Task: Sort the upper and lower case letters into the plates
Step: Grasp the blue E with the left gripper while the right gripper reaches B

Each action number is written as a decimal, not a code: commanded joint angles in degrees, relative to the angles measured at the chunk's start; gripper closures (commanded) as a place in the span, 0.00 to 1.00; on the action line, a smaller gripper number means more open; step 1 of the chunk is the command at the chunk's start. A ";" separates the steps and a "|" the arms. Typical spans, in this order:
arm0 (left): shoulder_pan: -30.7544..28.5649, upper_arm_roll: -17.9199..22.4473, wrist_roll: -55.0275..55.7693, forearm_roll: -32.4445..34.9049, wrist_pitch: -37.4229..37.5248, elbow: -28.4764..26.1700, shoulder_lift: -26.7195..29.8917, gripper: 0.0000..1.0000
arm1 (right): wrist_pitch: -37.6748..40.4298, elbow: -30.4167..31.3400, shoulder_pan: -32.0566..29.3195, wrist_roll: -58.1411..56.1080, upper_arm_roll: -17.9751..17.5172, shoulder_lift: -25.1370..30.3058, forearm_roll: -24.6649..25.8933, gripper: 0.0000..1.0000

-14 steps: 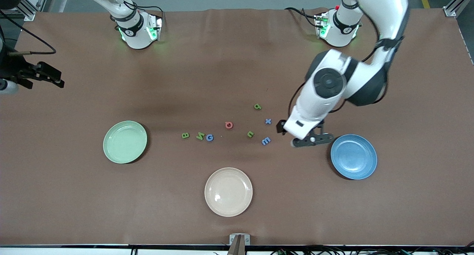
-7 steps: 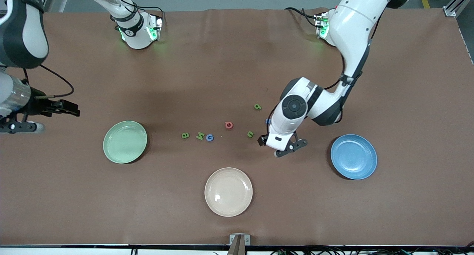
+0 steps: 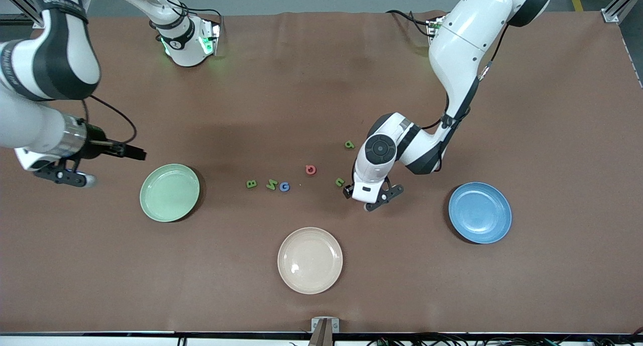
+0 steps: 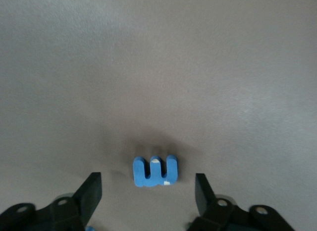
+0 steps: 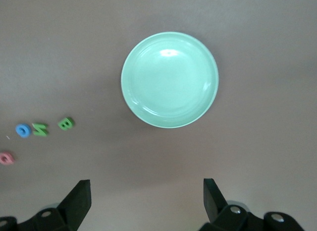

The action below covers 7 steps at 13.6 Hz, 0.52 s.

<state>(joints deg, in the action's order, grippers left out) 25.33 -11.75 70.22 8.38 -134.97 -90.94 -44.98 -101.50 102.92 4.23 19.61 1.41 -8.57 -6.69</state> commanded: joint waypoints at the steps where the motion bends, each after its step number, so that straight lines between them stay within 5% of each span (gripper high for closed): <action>1: 0.77 0.50 1.68 1.11 -0.55 1.81 -1.60 0.24 | -10.51 11.48 4.10 13.48 0.26 3.99 -0.95 0.00; 4: 1.12 0.50 2.29 1.11 -0.64 2.78 -2.39 0.42 | -14.07 12.92 6.84 29.05 0.34 4.00 -0.17 0.00; 7: 0.95 0.59 1.68 1.37 -0.47 2.78 -1.87 0.92 | -15.82 12.91 8.16 35.90 0.26 1.46 -0.86 0.00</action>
<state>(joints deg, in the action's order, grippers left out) 25.63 -11.75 70.78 8.39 -135.29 -89.40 -46.37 -115.18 113.62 11.49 49.83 1.31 -7.63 -6.98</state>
